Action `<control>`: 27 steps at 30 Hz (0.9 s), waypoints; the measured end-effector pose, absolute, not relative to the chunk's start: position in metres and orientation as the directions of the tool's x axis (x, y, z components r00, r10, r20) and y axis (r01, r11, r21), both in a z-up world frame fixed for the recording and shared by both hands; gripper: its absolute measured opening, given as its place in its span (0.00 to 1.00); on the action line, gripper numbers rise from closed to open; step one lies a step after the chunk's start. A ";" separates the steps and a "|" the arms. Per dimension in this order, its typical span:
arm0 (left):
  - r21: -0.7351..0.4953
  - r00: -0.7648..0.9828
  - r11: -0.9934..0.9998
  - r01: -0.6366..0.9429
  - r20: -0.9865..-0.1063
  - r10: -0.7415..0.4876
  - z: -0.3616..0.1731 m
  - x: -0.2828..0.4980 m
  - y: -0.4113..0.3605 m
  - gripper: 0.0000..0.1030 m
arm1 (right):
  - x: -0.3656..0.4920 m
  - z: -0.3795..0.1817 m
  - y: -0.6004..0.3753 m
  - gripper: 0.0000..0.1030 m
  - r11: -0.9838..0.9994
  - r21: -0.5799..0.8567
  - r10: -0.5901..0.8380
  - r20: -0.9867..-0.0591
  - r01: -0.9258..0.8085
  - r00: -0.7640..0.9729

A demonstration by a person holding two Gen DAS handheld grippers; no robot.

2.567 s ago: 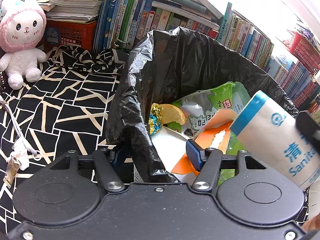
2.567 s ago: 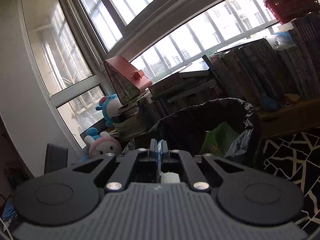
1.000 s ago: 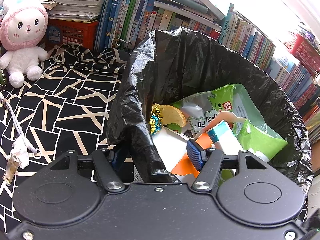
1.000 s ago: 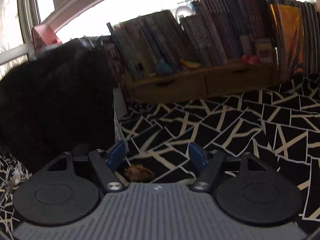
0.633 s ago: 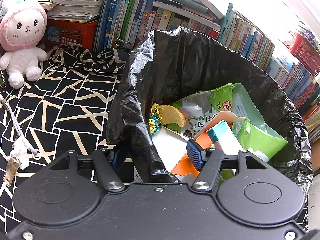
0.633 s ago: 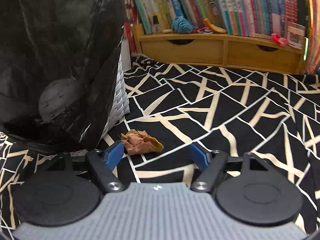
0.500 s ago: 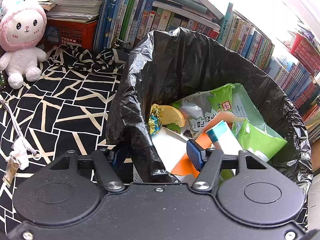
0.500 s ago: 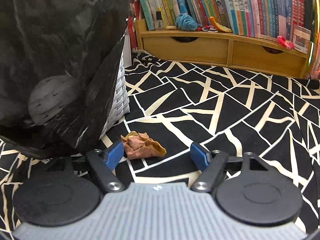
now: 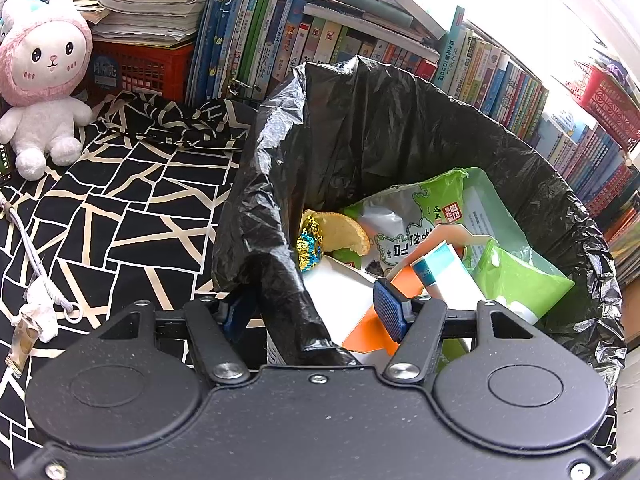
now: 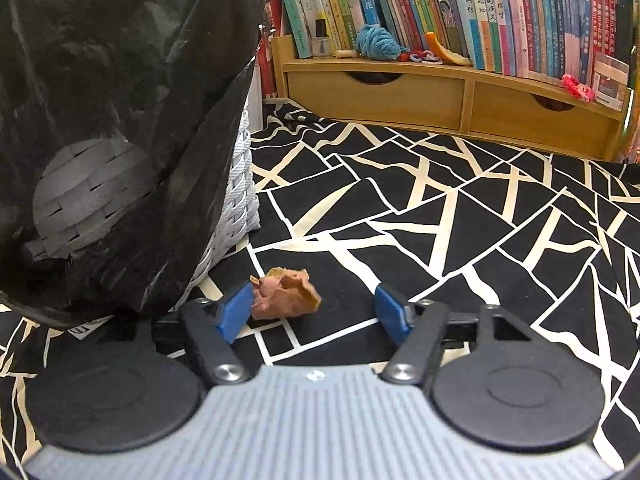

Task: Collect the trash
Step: 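Move the right gripper down to the brown crumpled paper, then grasp the brown crumpled paper with the right gripper and lift it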

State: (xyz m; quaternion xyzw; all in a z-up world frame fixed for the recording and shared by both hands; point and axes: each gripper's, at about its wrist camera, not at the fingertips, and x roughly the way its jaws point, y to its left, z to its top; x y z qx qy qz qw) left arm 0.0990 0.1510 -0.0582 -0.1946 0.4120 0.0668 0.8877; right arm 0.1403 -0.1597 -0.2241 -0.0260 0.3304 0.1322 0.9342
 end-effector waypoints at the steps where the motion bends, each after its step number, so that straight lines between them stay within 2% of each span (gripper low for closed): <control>1: -0.291 0.652 0.915 -0.279 -0.757 -0.042 -0.058 0.099 0.151 0.59 | 0.140 -0.224 -0.160 0.67 0.964 0.036 0.228 -0.622 -0.263 0.749; 2: -0.291 0.652 0.915 -0.279 -0.757 -0.042 -0.058 0.099 0.151 0.59 | 0.139 -0.224 -0.161 0.65 0.965 0.035 0.226 -0.621 -0.262 0.751; 4: -0.290 0.652 0.915 -0.279 -0.757 -0.042 -0.058 0.099 0.151 0.59 | 0.139 -0.223 -0.161 0.54 0.965 0.034 0.225 -0.619 -0.261 0.752; 5: -0.290 0.652 0.916 -0.278 -0.757 -0.042 -0.058 0.099 0.151 0.59 | 0.138 -0.223 -0.161 0.52 0.965 0.036 0.226 -0.618 -0.260 0.753; 7: -0.290 0.652 0.916 -0.279 -0.757 -0.042 -0.058 0.099 0.151 0.59 | 0.136 -0.222 -0.162 0.42 0.965 0.045 0.230 -0.615 -0.257 0.755; 9: -0.291 0.652 0.915 -0.279 -0.757 -0.042 -0.058 0.099 0.151 0.59 | 0.136 -0.222 -0.163 0.38 0.967 0.048 0.227 -0.612 -0.251 0.757; 27: -0.290 0.652 0.915 -0.279 -0.757 -0.041 -0.058 0.100 0.151 0.59 | 0.122 -0.210 -0.171 0.28 0.976 0.074 0.212 -0.562 -0.207 0.800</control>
